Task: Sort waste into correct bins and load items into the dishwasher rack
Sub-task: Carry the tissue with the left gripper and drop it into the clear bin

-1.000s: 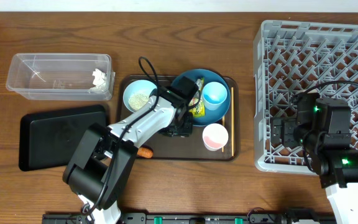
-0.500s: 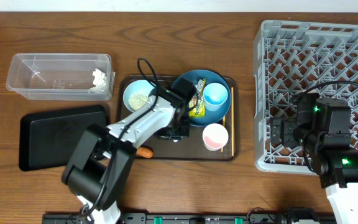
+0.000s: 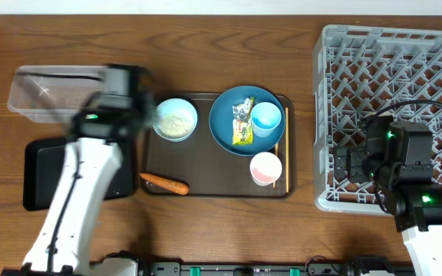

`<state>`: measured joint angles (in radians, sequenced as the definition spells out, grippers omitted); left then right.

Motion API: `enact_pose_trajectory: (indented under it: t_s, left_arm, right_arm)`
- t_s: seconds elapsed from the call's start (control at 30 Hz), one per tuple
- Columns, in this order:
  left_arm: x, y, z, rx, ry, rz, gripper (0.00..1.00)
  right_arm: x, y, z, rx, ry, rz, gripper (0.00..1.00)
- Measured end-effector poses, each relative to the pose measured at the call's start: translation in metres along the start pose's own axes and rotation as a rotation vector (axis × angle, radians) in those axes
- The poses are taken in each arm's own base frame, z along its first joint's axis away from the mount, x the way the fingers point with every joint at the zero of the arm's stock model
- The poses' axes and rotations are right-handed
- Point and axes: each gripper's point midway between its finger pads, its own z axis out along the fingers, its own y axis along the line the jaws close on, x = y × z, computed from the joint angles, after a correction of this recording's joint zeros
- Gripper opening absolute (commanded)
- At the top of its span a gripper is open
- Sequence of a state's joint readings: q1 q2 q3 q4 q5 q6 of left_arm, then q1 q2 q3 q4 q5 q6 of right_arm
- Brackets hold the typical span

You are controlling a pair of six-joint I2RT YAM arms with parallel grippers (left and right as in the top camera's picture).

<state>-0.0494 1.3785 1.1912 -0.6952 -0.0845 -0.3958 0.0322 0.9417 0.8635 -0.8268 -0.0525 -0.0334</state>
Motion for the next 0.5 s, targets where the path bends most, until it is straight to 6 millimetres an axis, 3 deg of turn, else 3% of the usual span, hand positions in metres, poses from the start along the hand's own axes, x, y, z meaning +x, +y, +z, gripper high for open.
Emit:
enact_pose_trajectory:
  t_s: [0.13, 0.23, 0.27, 0.37, 0.5]
  left_arm:
    - [-0.044, 0.048, 0.013, -0.089, -0.119, -0.131, 0.06]
    - [-0.064, 0.072, 0.033, -0.130, -0.168, -0.185, 0.09]
    - [-0.066, 0.077, 0.038, -0.140, -0.167, -0.194, 0.14]
    - [-0.069, 0.087, 0.061, -0.163, -0.160, -0.202, 0.47]
    - [-0.066, 0.084, 0.078, -0.151, -0.135, -0.166, 0.51]
  right_arm:
    - [0.000, 0.000, 0.000, 0.000, 0.000, 0.000, 0.99]
    - [0.000, 0.000, 0.000, 0.000, 0.000, 0.000, 0.99]
    - [0.000, 0.000, 0.000, 0.000, 0.000, 0.000, 0.99]
    - [0.000, 0.000, 0.000, 0.000, 0.000, 0.000, 0.99]
    - [0.000, 0.000, 0.000, 0.000, 0.000, 0.000, 0.99]
